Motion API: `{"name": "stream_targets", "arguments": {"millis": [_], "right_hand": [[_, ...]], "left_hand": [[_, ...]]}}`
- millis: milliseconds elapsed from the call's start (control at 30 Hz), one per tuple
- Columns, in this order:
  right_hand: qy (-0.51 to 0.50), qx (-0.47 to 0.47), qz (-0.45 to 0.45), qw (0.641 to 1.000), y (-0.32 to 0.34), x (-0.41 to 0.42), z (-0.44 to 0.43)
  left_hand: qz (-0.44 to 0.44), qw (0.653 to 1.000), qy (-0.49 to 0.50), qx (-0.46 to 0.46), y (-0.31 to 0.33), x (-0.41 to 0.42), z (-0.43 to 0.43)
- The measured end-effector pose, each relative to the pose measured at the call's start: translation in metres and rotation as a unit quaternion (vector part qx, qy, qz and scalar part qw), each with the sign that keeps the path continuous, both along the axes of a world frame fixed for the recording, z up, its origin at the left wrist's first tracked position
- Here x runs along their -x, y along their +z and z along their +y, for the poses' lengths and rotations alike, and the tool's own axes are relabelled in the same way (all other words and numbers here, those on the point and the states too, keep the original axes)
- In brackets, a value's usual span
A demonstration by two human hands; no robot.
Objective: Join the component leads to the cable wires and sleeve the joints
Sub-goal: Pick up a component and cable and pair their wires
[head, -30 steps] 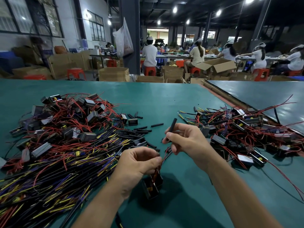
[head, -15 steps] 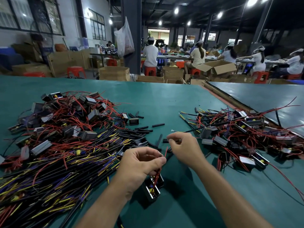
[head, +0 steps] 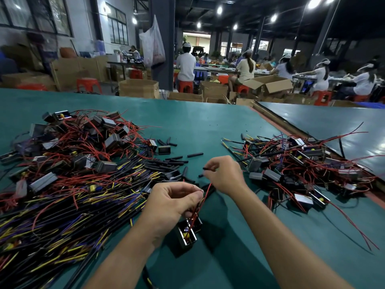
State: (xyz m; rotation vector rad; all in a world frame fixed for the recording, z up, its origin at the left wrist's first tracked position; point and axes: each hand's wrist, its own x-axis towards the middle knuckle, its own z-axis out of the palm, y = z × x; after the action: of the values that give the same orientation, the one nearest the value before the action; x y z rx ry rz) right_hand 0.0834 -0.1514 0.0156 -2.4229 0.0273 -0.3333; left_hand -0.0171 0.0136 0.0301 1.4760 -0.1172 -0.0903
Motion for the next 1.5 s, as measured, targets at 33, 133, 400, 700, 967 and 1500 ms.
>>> {"name": "stream_targets", "arguments": {"millis": [33,133,400,700,967,1500], "right_hand": [[0.015,-0.093,-0.008,0.996,0.002,0.01,-0.002],[0.101,-0.317,-0.009,0.943,0.011,0.04,-0.007],[0.254,-0.386,0.023,0.887,0.041,0.068,-0.005],[0.24,-0.315,-0.038,0.918,0.042,0.069,0.003],[0.245,-0.269,-0.042,0.93,0.038,0.065,0.0],[0.222,-0.327,-0.051,0.917,0.043,0.068,0.003]], "left_hand": [[-0.004,1.0,0.003,-0.001,0.0,0.0,0.0],[-0.018,1.0,0.017,-0.015,0.0,0.001,-0.001],[-0.031,0.998,0.039,-0.026,0.0,0.0,-0.003],[-0.029,0.999,0.037,-0.027,-0.001,0.0,-0.007],[-0.033,0.998,0.043,-0.011,0.0,0.001,-0.008],[-0.041,0.997,0.058,0.025,0.001,-0.001,-0.003]]}}
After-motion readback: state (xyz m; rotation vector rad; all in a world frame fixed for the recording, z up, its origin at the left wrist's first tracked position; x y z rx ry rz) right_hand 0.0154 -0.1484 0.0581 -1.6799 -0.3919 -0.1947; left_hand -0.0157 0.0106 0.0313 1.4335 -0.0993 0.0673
